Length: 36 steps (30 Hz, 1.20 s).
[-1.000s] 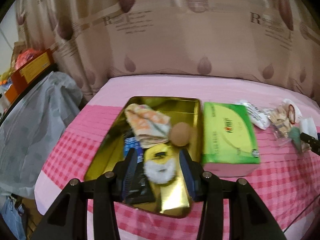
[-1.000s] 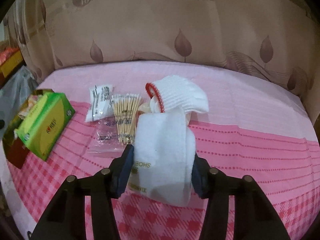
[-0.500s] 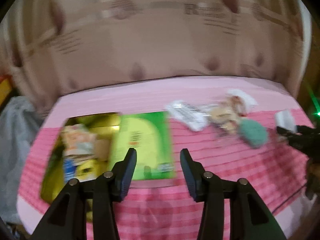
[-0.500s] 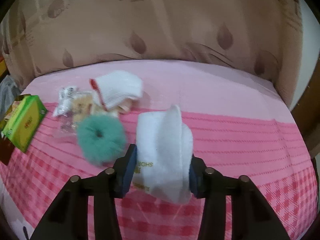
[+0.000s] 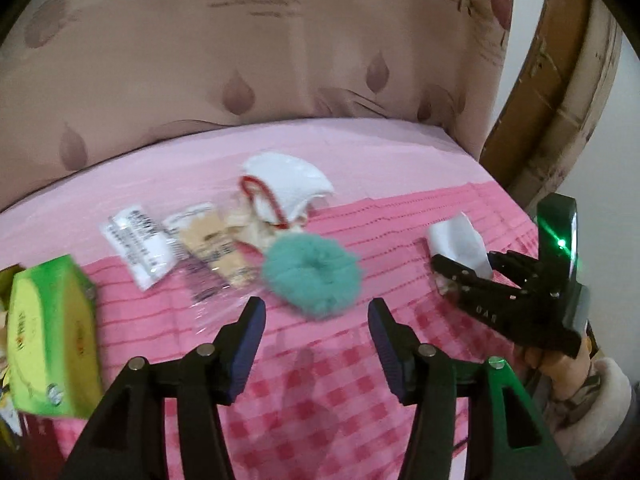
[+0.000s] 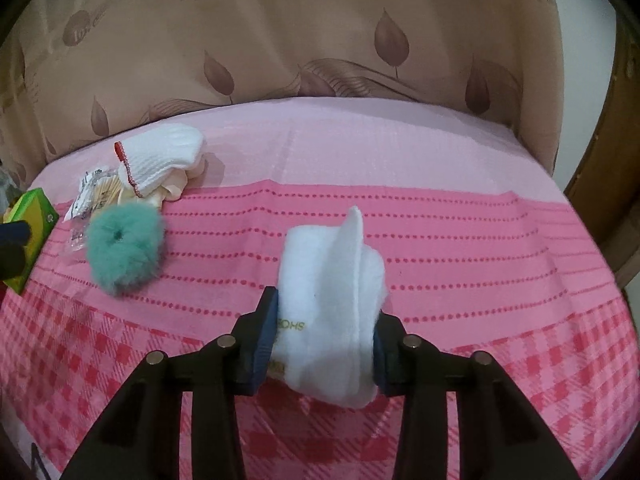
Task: Organize soft objects
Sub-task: 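Grasp the teal fluffy scrunchie with the left tool while the right tool holds the cloth, then carry the teal scrunchie into the gold tin and open the left tool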
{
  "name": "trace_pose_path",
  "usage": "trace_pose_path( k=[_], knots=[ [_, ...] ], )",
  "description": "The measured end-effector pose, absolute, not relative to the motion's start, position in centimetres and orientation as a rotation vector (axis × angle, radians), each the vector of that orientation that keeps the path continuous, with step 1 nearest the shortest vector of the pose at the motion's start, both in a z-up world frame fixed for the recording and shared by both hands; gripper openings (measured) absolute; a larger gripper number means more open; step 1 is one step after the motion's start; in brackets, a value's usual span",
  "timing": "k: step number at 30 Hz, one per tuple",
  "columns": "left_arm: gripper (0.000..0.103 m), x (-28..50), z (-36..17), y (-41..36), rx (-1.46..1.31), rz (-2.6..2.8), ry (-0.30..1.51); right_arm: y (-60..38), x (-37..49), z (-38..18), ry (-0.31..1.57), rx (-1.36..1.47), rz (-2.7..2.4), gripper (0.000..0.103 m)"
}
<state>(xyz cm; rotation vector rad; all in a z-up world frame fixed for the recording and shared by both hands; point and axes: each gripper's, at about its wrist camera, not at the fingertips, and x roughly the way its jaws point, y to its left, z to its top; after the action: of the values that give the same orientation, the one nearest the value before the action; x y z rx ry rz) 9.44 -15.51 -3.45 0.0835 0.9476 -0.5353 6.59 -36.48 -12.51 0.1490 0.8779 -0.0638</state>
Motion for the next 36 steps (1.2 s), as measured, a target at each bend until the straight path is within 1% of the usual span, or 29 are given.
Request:
trace_pose_path(
  k=[8,18,19,20,21,23,28,36],
  knots=[
    [0.058,12.0,-6.1,-20.0,0.174,-0.530,0.980,-36.6,6.8,-12.9,0.886,0.195,-0.032,0.037],
    [0.058,14.8,-9.5,-21.1,0.234,-0.439,1.012,-37.0,6.8,-13.0,0.887,0.227,-0.015,0.038],
    [0.055,14.7,-9.6,-21.2,0.235,-0.440,1.011,-37.0,6.9,-13.0,0.887,0.228,-0.014,0.038],
    [0.031,14.7,-9.7,-21.1,0.230,-0.445,1.018,-37.0,6.8,-13.0,0.887,0.228,-0.014,0.038],
    [0.018,14.8,-9.9,-21.1,0.220,-0.458,1.036,-37.0,6.8,-13.0,0.886,0.228,-0.014,0.038],
    [0.016,15.1,-10.3,-21.1,0.203,-0.465,1.073,-37.0,6.8,-13.0,0.887,0.228,-0.014,0.039],
    [0.014,14.4,-9.4,-20.5,0.191,-0.487,1.064,-36.9,6.8,-13.0,0.888,0.225,-0.016,0.039],
    [0.013,12.3,-5.6,-18.9,0.162,-0.509,1.009,-36.9,6.9,-13.0,0.890,0.221,-0.017,0.039]
  ],
)
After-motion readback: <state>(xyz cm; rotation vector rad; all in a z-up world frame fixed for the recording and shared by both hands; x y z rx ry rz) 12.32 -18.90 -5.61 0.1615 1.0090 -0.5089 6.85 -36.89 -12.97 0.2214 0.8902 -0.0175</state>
